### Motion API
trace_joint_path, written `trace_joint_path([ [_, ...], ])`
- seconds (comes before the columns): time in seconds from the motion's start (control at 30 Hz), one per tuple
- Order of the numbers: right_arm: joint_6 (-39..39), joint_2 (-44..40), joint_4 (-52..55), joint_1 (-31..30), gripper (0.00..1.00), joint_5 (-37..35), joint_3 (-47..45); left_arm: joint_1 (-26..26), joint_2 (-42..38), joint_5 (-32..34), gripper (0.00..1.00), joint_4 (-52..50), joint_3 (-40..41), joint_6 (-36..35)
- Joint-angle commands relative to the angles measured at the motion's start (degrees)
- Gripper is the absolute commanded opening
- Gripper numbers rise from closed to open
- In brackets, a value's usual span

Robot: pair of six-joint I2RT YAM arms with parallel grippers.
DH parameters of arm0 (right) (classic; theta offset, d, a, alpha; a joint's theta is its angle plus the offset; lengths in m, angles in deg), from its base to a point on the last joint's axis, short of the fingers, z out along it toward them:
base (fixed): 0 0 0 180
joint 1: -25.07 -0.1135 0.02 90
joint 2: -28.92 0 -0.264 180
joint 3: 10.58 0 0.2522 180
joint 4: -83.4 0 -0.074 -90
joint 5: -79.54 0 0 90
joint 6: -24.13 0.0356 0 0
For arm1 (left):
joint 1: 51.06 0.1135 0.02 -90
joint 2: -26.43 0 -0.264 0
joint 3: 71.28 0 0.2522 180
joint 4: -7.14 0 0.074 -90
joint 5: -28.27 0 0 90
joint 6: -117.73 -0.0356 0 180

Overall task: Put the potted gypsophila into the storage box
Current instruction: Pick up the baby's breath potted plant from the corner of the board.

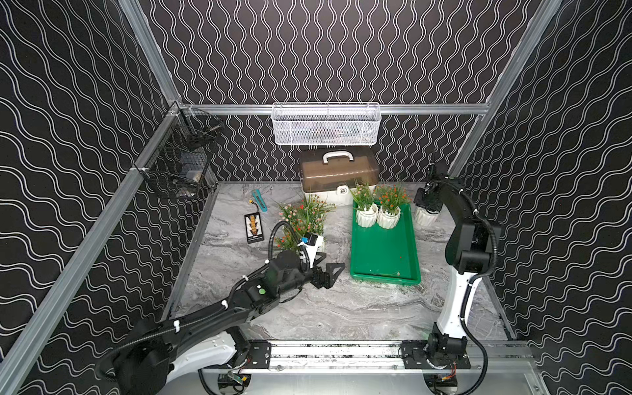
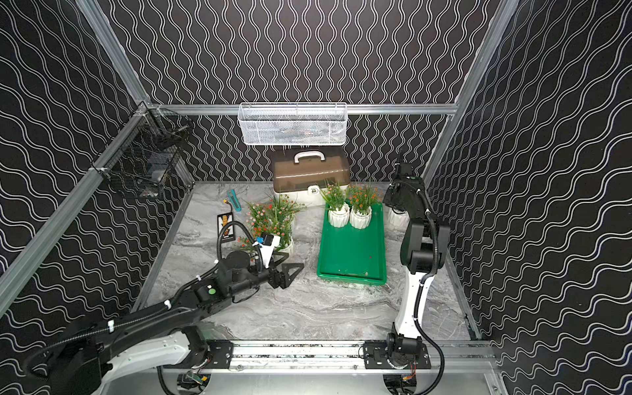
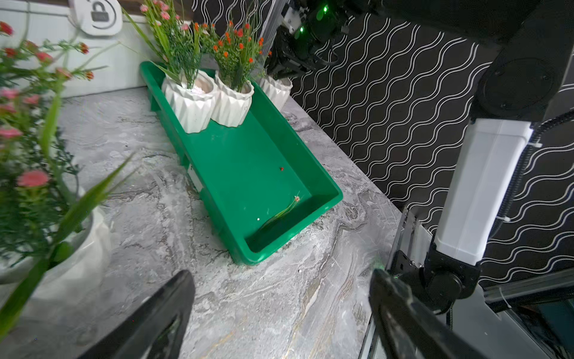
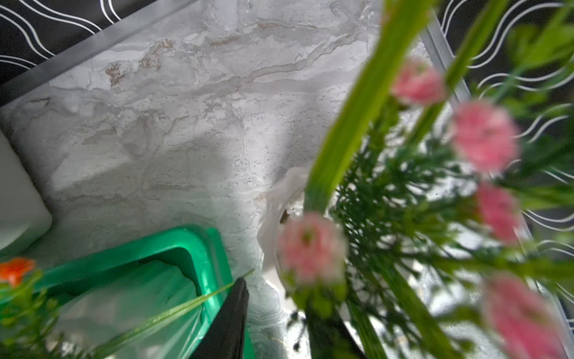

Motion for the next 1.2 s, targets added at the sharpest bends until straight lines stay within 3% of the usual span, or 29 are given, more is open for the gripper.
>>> trace_joint_path([
  [0.0,-0.34,1.48,1.86,-0.03,0.34,0.21,1.43,-2.13,4.44,3.43,0.91,6.76,-2.95,-0.79],
  [0.57,-1.53,5.37,3.19,0.24,0.24,0.80,4.98,-3.84,16.86,7.36,0.91,3.43,-13.07,-4.93],
  [1.17,-3.11,3.49,2.93,0.24,0.01,0.89,4.37,-3.88,17.53,6.06,0.92,1.72,-14.81,-4.90],
])
